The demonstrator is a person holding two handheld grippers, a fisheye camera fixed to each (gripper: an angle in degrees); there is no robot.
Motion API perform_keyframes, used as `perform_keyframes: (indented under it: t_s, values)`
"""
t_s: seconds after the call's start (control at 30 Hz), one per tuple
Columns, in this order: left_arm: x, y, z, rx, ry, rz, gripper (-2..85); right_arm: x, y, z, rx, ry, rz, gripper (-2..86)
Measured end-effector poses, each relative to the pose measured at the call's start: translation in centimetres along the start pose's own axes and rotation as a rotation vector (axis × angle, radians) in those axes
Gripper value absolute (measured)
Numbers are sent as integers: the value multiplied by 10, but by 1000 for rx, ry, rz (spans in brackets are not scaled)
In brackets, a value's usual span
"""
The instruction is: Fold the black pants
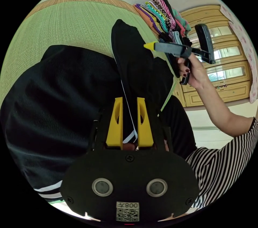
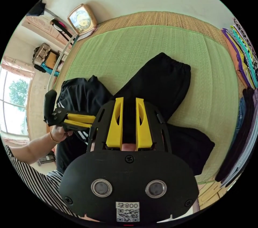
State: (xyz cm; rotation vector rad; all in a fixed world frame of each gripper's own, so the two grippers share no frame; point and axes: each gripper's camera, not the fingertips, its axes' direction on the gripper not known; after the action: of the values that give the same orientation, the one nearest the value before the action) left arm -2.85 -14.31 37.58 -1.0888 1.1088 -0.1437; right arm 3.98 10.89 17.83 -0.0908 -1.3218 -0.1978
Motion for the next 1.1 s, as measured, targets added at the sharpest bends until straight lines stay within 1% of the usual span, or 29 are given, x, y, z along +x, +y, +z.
perform_keyframes:
  t_s: [0.17, 0.27, 0.4, 0.47, 0.63, 0.83, 0.9, 1.1]
  values:
    - [6, -16, 15, -9, 1, 13, 74, 19, -73, -9, -20, 145, 55, 78]
    - [9, -23, 22, -6, 18, 16, 72, 26, -102, -10, -50, 173, 79, 77]
    - [14, -33, 29, 4, 47, 15, 68, 32, -124, -3, -136, 219, 104, 77]
    - [18, -39, 35, 7, 60, 19, 66, 37, -130, 4, -209, 252, 117, 76]
    - [30, -51, 46, 4, 64, 31, 57, 44, -126, -10, -208, 297, 122, 69]
    - [49, -65, 53, 21, 60, 15, 27, 67, -109, -45, -223, 283, 104, 28]
    - [59, -69, 53, 29, 56, 21, 23, 75, -100, -68, -185, 247, 104, 23]
    - [100, -80, 51, 69, 22, 79, 15, 115, -44, -183, 30, 61, 85, 15]
